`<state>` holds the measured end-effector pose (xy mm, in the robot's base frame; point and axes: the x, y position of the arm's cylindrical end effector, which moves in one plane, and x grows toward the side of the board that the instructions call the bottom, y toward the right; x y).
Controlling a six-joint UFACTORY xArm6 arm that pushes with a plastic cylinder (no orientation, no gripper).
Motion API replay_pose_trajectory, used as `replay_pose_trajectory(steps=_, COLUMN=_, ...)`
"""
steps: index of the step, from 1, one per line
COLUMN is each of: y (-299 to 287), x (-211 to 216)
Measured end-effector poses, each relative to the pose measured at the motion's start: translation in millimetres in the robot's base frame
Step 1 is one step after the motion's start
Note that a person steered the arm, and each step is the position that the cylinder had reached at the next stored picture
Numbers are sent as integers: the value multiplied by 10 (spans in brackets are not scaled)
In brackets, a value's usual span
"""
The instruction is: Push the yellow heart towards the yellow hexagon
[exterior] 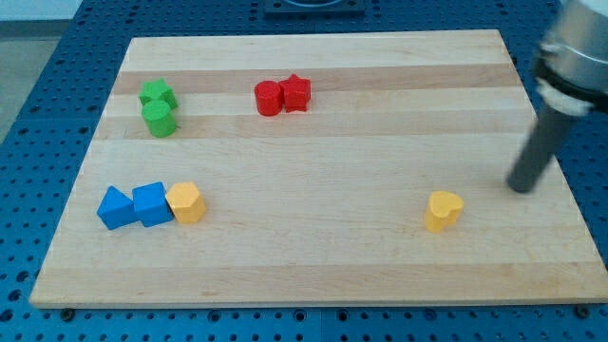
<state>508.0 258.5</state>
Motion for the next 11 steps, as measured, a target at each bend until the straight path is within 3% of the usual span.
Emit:
replay_pose_trajectory(steps=1, y=-34, x=315)
replay_pose_trajectory(steps=3, y=-1453, x=188)
replay_pose_trajectory(steps=5, y=-1553, x=254)
replay_pose_trajectory(steps=10, y=-3227, x=21)
replay_pose_trajectory(steps=11, y=-3011, x=-12)
